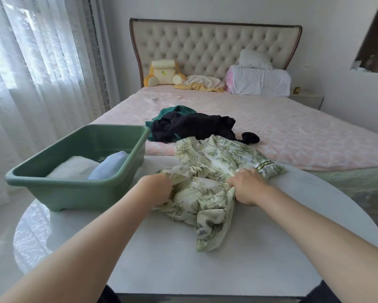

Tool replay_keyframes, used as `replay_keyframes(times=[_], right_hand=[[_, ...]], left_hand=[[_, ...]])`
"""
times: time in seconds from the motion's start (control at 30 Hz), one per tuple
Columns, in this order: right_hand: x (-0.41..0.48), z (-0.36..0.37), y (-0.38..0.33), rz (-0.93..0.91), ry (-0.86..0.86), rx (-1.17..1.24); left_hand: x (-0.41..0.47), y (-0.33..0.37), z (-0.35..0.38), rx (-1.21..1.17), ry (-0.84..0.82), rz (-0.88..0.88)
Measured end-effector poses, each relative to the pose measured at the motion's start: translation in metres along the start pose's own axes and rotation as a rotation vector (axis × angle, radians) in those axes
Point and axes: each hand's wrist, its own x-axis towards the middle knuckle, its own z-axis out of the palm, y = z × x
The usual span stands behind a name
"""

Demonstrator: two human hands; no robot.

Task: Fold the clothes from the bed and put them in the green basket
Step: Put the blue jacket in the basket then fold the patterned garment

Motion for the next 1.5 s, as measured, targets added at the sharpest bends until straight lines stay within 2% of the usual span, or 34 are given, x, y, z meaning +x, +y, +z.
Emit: replay_keyframes(times=[0.1,0.13,0.17,0.23,0.3,0.33,0.37,0.43,0.47,0.5,0.6,0.8,0.9,0.97,1.03,1.1,1.17,1.23,1.3,1.33,1.43,1.5], right_hand=[[-0.005,0.01,0.002,0.019,0.104,0.203],[-0.004,0.011,0.002,0.019,0.141,0.242],[-0.003,0.01,0.001,0.014,0.166,0.272],[-0.001,0.003,-0.005,0.036,0.169,0.303],[0.0,-0.004,-0.009,0.083,0.135,0.238],[0.001,-0.004,-0.011,0.104,0.115,0.245],[0.002,-0.002,-0.012,0.115,0.095,0.311],[0.002,0.004,-0.015,0.072,0.068,0.53],[-0.001,0.006,-0.015,0.033,0.058,0.596],[-0.004,0.007,-0.013,0.001,0.041,0.59],[-0.01,0.01,-0.012,-0.068,-0.072,0.597],[-0.009,0.024,-0.01,-0.106,0.013,0.384],[-0.007,0.028,-0.01,-0.111,0.051,0.307],[-0.006,0.03,-0.01,-0.115,0.061,0.279],[-0.004,0.031,-0.011,-0.143,0.064,0.267],[-0.003,0.029,-0.015,-0.185,0.098,0.286],[-0.003,0.028,-0.02,-0.212,0.127,0.387],[0.0,0.028,-0.024,-0.201,0.109,0.457],[0.002,0.026,-0.024,-0.111,0.099,0.589],[0.004,0.024,-0.021,-0.058,0.112,0.652],[0.006,0.015,-0.011,0.041,0.174,0.802],[0.001,0.005,-0.005,0.04,0.265,0.958]], left_hand=[[-0.006,-0.007,-0.001,0.088,-0.24,-0.181],[-0.006,-0.009,-0.002,0.063,-0.245,-0.191],[-0.006,-0.01,-0.006,0.032,-0.206,-0.207],[-0.007,-0.006,-0.011,-0.001,-0.006,-0.201],[-0.009,0.001,-0.016,-0.129,0.26,-0.072],[-0.011,0.006,-0.018,-0.27,0.318,0.055],[-0.013,0.011,-0.018,-0.476,0.31,0.181],[-0.022,0.023,-0.015,-0.799,0.149,0.372],[-0.022,0.03,-0.01,-0.788,0.078,0.421],[-0.019,0.036,-0.003,-0.665,0.033,0.44],[-0.003,0.044,0.013,-0.298,0.082,0.43],[0.003,0.012,-0.008,-0.214,0.37,0.044],[-0.002,-0.011,-0.014,-0.172,0.353,-0.201],[-0.005,-0.021,-0.013,-0.19,0.357,-0.294],[-0.008,-0.022,-0.011,-0.198,0.468,-0.25],[-0.01,-0.014,-0.012,-0.265,0.578,-0.034],[-0.01,-0.003,-0.012,-0.437,0.464,0.201],[-0.011,0.008,-0.006,-0.524,0.169,0.311],[-0.012,0.011,0.005,-0.391,-0.05,0.321],[-0.01,0.012,0.01,-0.283,-0.096,0.303],[-0.003,0.012,0.014,-0.132,0.01,0.265],[-0.001,0.01,0.006,-0.31,0.148,0.235]])
